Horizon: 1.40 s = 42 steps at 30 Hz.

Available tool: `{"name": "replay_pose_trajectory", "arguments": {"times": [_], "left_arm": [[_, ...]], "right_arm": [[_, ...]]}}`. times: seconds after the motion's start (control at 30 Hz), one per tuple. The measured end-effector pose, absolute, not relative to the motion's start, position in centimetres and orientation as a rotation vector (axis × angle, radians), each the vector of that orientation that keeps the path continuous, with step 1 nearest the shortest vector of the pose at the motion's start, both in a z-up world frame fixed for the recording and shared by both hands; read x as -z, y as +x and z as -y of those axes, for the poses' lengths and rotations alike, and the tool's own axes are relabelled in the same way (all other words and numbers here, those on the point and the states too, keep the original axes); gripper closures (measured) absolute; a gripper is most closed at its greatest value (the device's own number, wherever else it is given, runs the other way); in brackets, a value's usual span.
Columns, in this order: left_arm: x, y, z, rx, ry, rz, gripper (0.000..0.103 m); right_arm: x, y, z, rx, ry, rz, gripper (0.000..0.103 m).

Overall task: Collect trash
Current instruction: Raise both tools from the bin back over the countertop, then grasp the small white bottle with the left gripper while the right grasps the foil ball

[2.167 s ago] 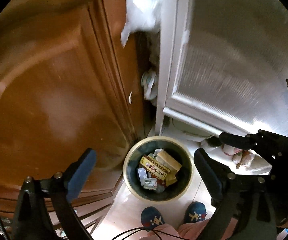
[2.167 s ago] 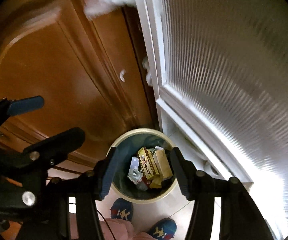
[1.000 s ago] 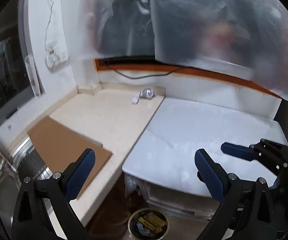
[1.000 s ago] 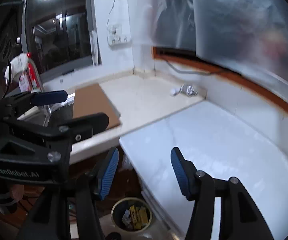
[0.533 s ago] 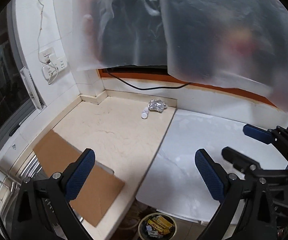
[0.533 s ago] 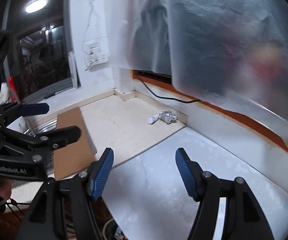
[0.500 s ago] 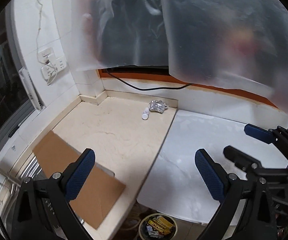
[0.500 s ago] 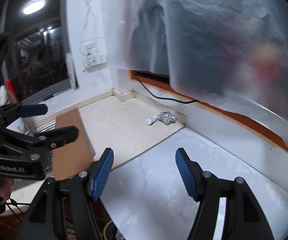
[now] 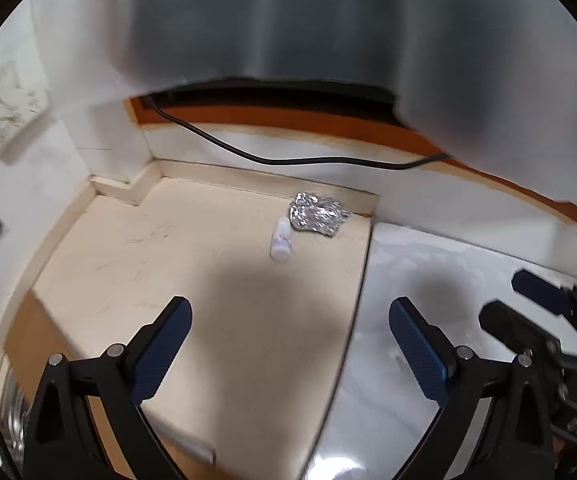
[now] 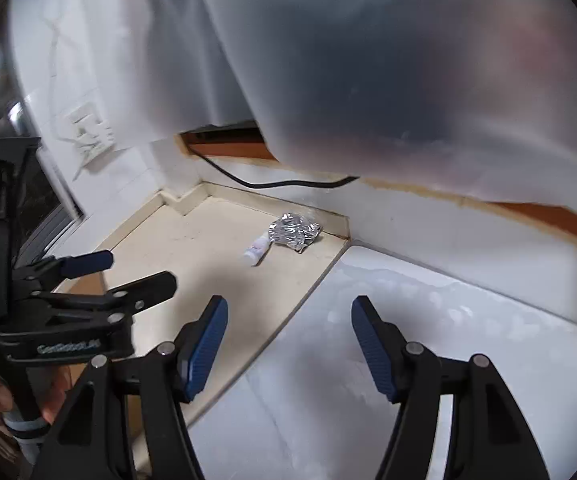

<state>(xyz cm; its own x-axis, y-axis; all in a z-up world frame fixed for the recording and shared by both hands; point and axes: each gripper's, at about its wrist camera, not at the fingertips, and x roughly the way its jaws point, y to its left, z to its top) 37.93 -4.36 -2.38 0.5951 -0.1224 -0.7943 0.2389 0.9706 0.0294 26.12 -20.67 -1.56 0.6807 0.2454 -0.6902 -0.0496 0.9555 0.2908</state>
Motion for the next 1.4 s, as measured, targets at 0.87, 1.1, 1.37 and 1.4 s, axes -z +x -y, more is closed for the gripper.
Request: {"name": "replay_pose_trajectory", "arguments": {"times": [0.87,1.1,1.37,1.4], "left_arm": [[14.4,50.4,0.1,0.251,-0.053,-1.026,0.081],[13.8,49.9,-3.6,0.194,-0.113,-1.023,0.081],[13.4,48.6,-5.1,0.176,-0.131,-1.024,0.081],[13.4,48.5,-5.2,0.177,-0.133,-1.024,0.081]], "right_arm": [[11.4,39.9,16.5,-0.058,0.351,-0.859,0.031],[12.9,44.1,14.4,-0.014,0.289,-0.854,0.022],[14.8,47.7,13.4,0.073,0.197,-0.916,0.02],[15.3,48.1,13.5,0.08,0.186,-0.937,0.02]]}}
